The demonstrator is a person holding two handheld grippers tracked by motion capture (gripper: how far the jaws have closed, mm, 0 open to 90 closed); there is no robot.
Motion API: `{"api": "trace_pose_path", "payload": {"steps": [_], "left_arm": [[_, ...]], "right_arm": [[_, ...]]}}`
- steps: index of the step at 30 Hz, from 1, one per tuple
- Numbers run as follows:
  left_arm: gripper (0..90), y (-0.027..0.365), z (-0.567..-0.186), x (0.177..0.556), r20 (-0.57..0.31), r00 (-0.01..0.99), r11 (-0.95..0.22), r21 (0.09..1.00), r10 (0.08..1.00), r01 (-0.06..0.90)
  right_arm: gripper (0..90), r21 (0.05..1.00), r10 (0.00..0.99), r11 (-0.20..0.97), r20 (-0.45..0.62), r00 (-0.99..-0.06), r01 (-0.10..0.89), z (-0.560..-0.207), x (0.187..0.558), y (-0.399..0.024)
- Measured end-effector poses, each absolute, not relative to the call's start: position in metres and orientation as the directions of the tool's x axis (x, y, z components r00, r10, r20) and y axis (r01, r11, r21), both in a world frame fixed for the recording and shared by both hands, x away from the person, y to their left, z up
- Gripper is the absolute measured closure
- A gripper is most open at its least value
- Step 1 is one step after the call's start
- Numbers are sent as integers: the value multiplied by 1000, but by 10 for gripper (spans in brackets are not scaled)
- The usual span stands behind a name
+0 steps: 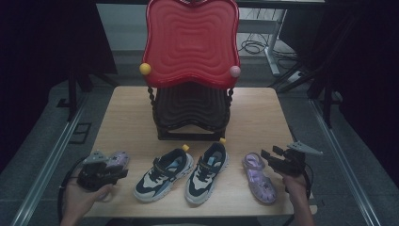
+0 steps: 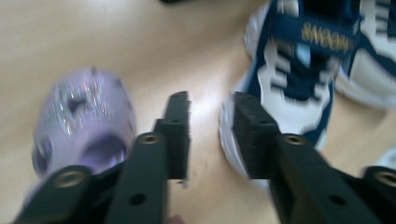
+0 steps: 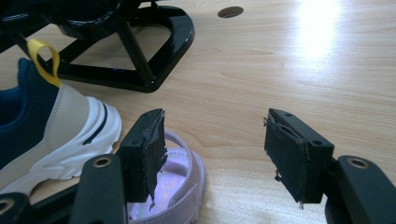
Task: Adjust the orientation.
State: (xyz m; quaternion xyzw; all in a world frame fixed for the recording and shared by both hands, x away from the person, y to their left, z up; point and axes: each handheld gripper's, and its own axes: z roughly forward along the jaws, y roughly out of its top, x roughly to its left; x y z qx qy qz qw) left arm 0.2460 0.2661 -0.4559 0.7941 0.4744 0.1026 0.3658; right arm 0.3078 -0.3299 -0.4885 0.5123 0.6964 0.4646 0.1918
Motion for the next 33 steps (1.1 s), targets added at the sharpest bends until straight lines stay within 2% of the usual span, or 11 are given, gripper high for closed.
{"api": "trace_pose_path", "payload": {"steps": [4,8,13,25,33], "left_arm": [[488,259,-451,264,-197,532,-252,713,823,654],[424,251,-446,277,-186,540,-249,735,821,631],[407,247,-443,283,-204,549,-230,751,811,619],[372,238,-441,270,-168,563,-258,759,810,597],[371,238,-444,275,-188,546,-220,773,816,595]], "right_arm": [[380,840,887,63,200,-416,539,-488,307,-329],[377,839,879,77,197,-433,538,-487,306,-326],[374,838,872,78,205,-444,539,-484,303,-322],[376,834,823,163,180,-539,528,-474,288,-300],[489,814,790,192,204,-579,548,-471,277,-296]]}}
